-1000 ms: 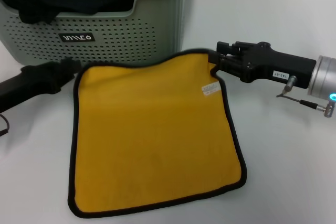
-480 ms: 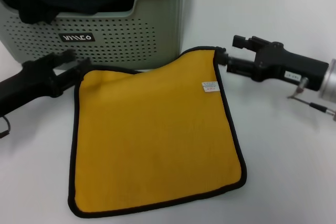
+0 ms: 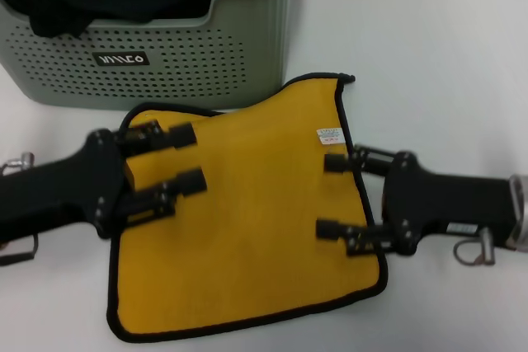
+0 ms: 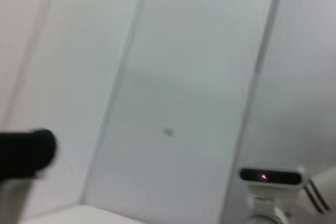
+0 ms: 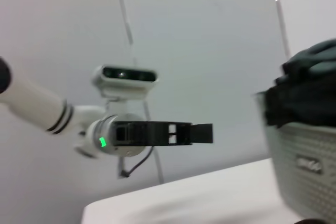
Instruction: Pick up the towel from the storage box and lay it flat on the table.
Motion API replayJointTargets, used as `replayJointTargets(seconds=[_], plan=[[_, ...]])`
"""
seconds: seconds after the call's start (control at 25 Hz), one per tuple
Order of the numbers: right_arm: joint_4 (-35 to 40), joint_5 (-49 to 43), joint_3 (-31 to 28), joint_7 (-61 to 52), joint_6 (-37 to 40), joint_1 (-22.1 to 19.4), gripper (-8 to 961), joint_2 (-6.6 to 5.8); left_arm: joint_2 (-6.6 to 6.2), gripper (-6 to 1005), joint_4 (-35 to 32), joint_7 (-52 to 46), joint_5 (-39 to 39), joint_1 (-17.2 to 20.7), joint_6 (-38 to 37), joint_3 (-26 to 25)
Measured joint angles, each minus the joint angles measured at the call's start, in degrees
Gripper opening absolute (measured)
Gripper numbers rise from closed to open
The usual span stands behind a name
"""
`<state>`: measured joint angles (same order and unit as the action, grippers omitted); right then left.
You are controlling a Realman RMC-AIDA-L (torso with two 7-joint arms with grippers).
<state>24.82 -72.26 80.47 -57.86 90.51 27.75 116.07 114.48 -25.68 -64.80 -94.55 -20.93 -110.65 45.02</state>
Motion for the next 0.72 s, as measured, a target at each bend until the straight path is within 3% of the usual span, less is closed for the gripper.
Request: replayJointTargets(seconds=[0.16,0.48,0.72], plan=[[-0.2,2.1,3.4,0.5,0.9,0.2,865,0.1,-1.36,599,-0.2,-2.4,-0.1,0.0,-1.0,3.5],[-0.4,6.4,5.0,1.7,3.0,0.1,854,0.17,-2.11,600,-1.0,-3.0,-1.1,0.0,-1.6,3.8],[-0.4,6.7,5.8,0.1,3.0,0.7,775,0.21,-2.46,600,-1.6,-2.5,-1.1,0.0,-1.5,3.7]])
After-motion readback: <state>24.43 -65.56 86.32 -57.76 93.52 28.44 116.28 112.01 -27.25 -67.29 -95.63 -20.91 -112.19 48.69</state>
